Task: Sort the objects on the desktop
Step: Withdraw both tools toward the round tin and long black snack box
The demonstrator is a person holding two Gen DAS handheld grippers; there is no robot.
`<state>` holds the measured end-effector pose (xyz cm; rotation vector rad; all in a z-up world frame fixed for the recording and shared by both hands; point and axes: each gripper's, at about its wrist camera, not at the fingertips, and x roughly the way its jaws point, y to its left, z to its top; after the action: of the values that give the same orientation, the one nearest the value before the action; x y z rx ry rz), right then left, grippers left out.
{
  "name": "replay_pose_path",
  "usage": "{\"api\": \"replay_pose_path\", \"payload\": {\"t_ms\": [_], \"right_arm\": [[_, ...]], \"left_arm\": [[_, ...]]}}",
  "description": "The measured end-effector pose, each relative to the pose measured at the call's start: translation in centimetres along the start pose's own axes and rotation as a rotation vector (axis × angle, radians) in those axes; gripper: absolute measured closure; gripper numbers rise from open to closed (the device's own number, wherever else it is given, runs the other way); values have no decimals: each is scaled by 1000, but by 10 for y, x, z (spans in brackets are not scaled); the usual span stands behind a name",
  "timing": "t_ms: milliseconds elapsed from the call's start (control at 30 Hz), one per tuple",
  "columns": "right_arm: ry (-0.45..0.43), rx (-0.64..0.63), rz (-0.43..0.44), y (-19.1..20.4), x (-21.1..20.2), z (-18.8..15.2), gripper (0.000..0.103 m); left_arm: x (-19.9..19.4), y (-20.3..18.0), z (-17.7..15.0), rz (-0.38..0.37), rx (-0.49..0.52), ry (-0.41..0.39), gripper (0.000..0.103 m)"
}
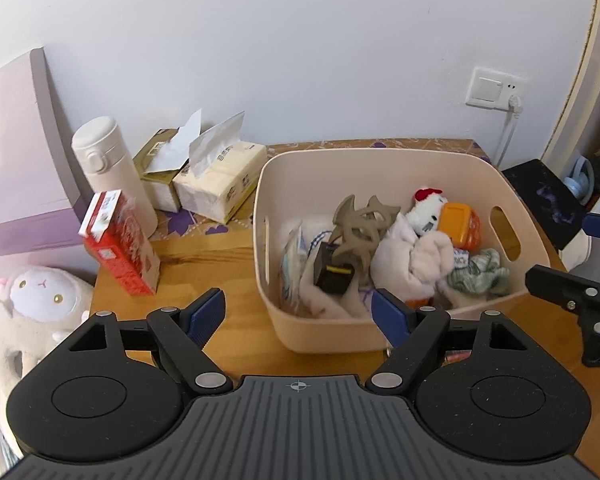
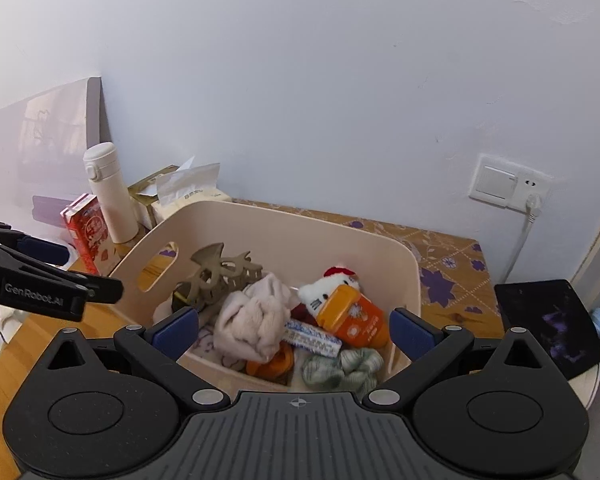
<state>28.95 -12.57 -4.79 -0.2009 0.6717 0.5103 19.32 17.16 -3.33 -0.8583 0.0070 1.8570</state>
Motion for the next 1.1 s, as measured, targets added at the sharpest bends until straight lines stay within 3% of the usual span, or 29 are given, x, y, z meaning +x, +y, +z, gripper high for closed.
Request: {"api": "replay_pose_path", "payload": {"t_ms": [267, 567, 1100], "right_arm": [[18, -9, -27, 2, -26, -24, 0], [62, -61, -15, 14, -36, -60, 0], [217, -69, -25, 5, 7, -129, 0]], "left_arm": [[-24, 10, -29, -18, -2, -2, 20], [-22, 15, -71, -7, 6, 72, 20], [17, 10, -131, -2, 46, 230, 20]]}}
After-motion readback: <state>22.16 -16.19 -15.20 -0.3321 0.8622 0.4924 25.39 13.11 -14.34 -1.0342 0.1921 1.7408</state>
